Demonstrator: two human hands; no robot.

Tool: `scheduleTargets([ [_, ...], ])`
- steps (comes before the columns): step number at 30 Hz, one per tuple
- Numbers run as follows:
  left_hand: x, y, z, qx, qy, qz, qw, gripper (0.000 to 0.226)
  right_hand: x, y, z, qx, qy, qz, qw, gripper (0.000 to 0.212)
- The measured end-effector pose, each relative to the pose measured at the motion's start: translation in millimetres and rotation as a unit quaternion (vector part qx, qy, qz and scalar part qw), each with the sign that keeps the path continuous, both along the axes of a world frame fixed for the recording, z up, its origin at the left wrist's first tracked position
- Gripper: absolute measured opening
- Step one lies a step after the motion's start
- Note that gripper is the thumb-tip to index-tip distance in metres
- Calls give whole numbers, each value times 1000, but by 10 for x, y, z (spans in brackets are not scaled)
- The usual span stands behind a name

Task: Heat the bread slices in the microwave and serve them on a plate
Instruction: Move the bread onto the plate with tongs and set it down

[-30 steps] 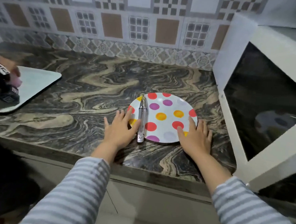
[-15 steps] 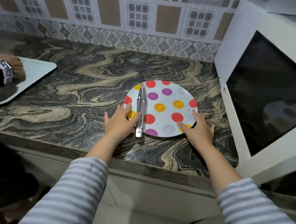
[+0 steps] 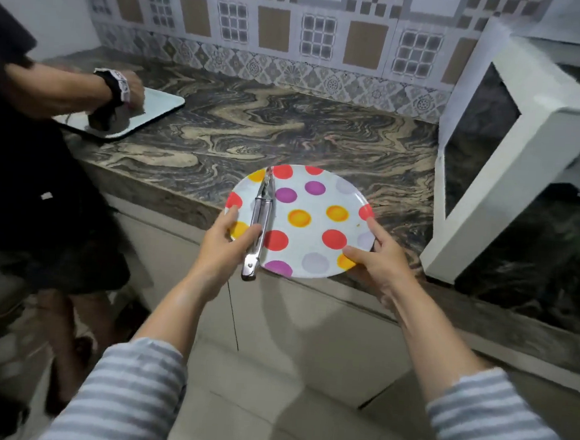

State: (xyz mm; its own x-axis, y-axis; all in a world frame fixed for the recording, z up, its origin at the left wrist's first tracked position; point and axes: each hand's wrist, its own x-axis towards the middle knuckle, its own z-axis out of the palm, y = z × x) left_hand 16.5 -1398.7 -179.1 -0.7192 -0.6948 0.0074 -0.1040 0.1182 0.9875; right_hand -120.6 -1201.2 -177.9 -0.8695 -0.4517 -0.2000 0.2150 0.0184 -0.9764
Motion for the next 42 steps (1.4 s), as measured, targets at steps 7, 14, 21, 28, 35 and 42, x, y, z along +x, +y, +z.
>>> scheduleTargets([
  [7,1039,765,-185,38,-19,22,999,68,902,691,-76,0,-38,49,998,74],
  [14,1572,1225,-403,63,-16,-35,997,62,1525,1271,-254,8,-45,25,999,79],
  [21,1732,1740,-531,62,-33,-68,995,61,2020,1920,-358,0,-56,-42,998,77],
  [28,1409,2349,-463,67,-57,-136,987,76,1992,2707,-317,-12,-34,-130,991,78],
  [35,659,3124,-271,64,-33,-191,979,83,1478,3566,-124,6,-12,-187,982,79],
  [42,-183,3917,-108,70,-7,-186,980,72,679,4338,121,28,25,-194,980,79],
])
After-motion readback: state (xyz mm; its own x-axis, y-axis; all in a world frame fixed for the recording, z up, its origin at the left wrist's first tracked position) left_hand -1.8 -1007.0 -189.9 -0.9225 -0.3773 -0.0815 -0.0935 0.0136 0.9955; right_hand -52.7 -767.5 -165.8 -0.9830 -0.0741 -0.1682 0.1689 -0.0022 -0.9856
